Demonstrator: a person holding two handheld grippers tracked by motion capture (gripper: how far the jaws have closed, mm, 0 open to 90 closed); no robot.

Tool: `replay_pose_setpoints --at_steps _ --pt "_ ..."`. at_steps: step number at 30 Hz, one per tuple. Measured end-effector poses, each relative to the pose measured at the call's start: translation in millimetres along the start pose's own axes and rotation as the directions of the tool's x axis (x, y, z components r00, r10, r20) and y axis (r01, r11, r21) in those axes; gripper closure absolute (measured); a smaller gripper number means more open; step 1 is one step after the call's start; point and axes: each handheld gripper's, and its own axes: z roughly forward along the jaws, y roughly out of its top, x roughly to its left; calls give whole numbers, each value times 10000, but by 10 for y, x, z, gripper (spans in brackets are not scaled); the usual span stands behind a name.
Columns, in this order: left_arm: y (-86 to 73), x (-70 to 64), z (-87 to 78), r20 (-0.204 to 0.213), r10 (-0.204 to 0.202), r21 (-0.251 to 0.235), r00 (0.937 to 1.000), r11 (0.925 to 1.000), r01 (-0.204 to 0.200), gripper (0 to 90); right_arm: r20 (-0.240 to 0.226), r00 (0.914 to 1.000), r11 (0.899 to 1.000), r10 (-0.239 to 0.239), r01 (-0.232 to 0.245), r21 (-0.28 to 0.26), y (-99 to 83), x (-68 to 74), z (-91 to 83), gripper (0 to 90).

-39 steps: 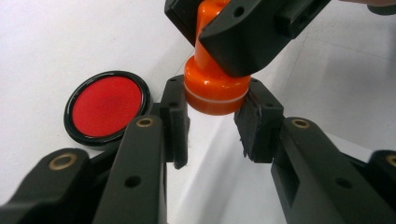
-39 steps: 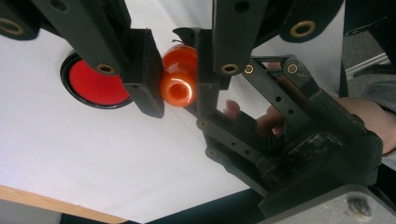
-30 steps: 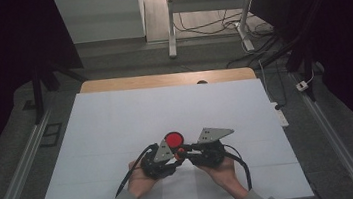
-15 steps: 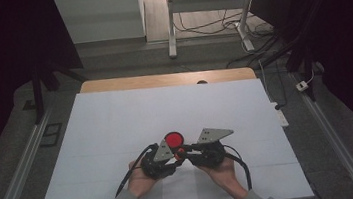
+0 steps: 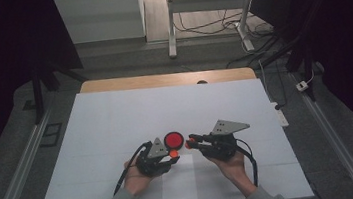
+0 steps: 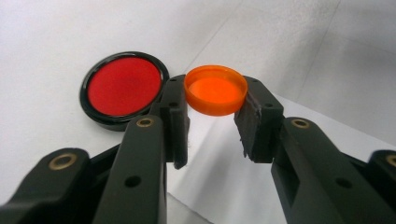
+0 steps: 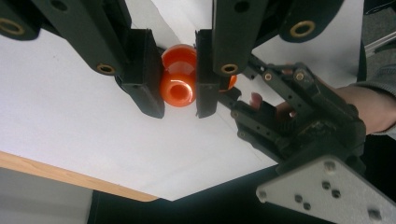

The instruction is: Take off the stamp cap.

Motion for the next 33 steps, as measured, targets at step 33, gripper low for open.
replay_pose_setpoints --at_steps 33 --pt "-382 202 -594 -319 -825 -533 9961 9953 808 649 328 9994 9999 129 -132 70 -23 -72 -23 723"
